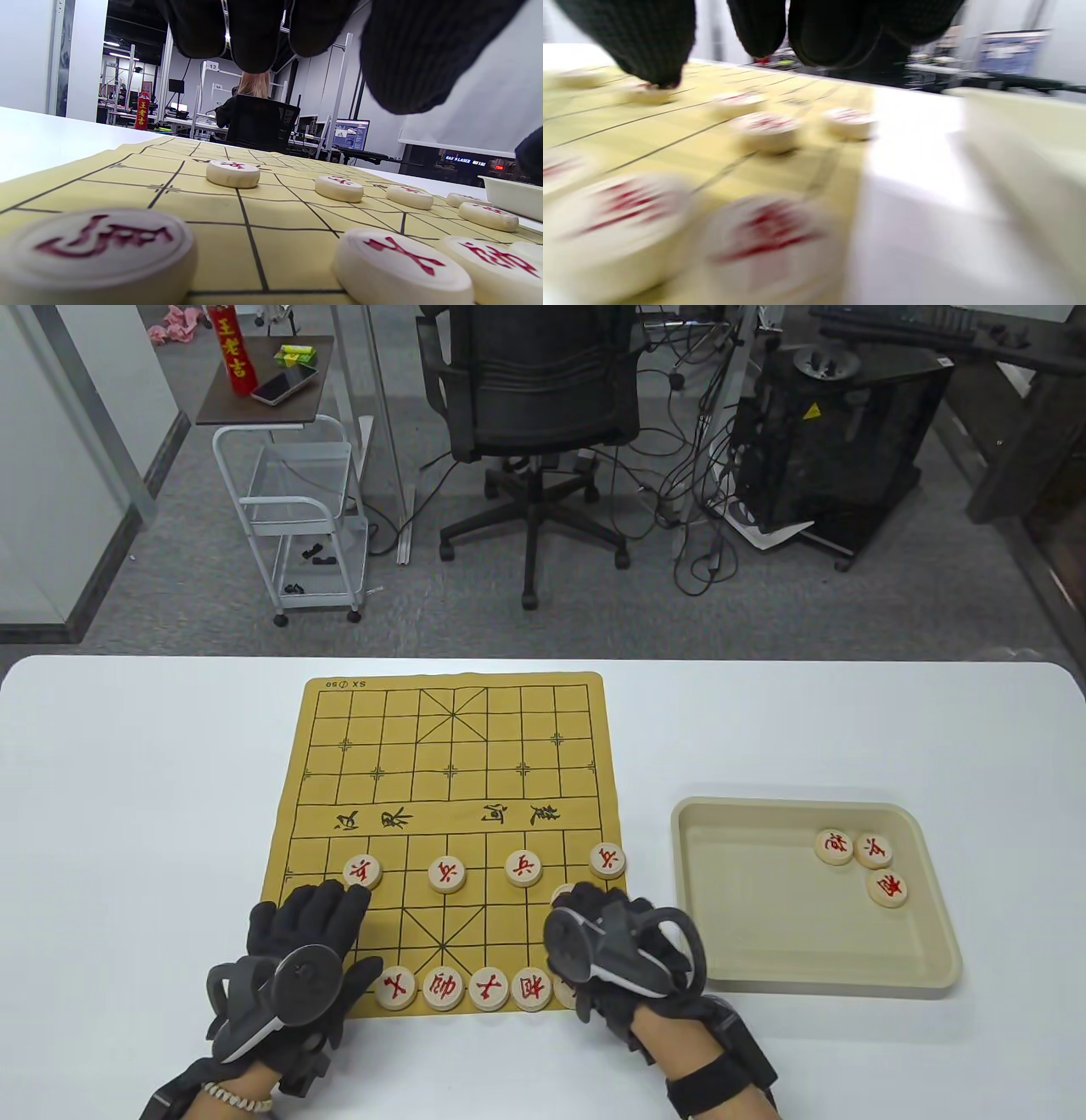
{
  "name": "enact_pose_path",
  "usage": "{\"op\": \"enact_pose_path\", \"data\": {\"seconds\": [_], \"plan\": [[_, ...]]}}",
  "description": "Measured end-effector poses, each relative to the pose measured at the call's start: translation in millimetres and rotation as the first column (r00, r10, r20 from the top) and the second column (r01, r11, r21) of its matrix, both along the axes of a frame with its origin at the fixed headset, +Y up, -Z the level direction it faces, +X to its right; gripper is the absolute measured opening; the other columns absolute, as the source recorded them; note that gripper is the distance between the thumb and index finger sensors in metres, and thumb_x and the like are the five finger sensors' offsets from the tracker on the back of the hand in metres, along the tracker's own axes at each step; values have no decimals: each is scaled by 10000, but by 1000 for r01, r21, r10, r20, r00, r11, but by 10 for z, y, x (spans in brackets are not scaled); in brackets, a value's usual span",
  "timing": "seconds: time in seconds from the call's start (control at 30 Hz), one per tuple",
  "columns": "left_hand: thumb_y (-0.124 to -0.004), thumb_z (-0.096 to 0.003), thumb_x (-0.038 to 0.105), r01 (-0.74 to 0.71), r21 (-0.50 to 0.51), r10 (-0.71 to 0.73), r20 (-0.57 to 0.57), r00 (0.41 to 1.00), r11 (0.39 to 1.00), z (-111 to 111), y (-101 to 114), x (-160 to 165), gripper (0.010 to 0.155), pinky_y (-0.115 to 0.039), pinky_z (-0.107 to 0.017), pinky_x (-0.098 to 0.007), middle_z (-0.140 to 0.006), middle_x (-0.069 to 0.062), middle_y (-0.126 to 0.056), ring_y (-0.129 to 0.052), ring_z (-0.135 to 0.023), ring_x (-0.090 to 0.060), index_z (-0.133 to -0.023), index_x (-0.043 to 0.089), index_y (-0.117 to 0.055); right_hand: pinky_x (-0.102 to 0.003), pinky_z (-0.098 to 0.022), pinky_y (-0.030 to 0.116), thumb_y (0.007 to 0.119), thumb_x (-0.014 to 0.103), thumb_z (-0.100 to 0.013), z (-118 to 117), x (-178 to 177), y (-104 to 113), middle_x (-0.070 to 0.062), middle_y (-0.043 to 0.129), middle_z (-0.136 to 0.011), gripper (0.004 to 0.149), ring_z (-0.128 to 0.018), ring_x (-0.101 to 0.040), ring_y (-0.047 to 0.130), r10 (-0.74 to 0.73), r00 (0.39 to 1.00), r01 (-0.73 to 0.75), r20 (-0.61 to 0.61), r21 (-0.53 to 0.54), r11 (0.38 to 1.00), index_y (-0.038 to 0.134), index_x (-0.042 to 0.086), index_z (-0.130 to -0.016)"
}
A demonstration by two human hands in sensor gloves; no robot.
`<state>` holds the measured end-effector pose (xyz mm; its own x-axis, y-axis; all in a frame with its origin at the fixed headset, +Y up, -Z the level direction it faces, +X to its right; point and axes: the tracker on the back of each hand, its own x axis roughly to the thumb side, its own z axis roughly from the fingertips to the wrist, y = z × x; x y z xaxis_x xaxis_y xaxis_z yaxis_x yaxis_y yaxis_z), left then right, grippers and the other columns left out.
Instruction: Set up Chinese chess pieces
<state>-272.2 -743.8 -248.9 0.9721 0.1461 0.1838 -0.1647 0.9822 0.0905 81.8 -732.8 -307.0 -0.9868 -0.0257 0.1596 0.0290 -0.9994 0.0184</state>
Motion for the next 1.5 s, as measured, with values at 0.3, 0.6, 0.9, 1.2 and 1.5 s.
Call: {"op": "enact_pose_path", "data": {"seconds": [0.3, 0.6, 0.9, 1.2, 1.5], "plan": [[-845, -383, 551, -5, 8, 5, -25, 1000, 1000, -8, 8, -15, 831, -391, -741, -741, -1187, -129, -562, -594, -1097, -472, -1096, 315, -488, -488, -633, 722, 902, 438, -456, -547, 1872, 65, -94, 569, -1169, 693, -878, -293, 823, 305, 833, -182, 461, -292, 939, 642, 254, -1071], [-840, -383, 557, 19, 10, -19, -38, 999, 1000, -22, -7, 27, 842, -395, -740, -739, -1188, -124, -558, -597, -1097, -467, -1100, 315, -469, -435, -578, 780, 914, 385, -447, -620, 2630, -287, -51, 689, -1096, 601, -813, -222, 891, 378, 738, -206, 559, -346, 915, 717, 250, -999], [-840, -382, 556, 13, 4, -13, -39, 999, 1000, -27, -16, 28, 841, -397, -740, -738, -1186, -123, -561, -597, -1096, -467, -1098, 314, -472, -365, -496, 849, 944, 439, -401, -765, 2668, -356, -60, 797, -1013, 565, -689, -147, 979, 339, 760, -145, 554, -364, 920, 732, 288, -902], [-840, -382, 556, 13, -3, -13, -32, 999, 1000, -29, -19, 29, 841, -399, -739, -739, -1186, -123, -563, -597, -1095, -470, -1098, 315, -471, -333, -427, 866, 981, 532, -354, -689, 2738, -324, -55, 889, -910, 629, -515, -80, 982, 265, 744, -101, 613, -290, 952, 761, 254, -873], [-841, -383, 553, -18, 8, 18, -33, 999, 1000, -27, -16, -13, 836, -399, -740, -738, -1184, -122, -566, -602, -1095, -465, -1096, 315, -474, -342, -402, 868, 987, 572, -301, -428, 2208, -73, -58, 902, -877, 692, -462, -77, 974, 112, 847, -101, 520, -49, 994, 762, 249, -871]]}}
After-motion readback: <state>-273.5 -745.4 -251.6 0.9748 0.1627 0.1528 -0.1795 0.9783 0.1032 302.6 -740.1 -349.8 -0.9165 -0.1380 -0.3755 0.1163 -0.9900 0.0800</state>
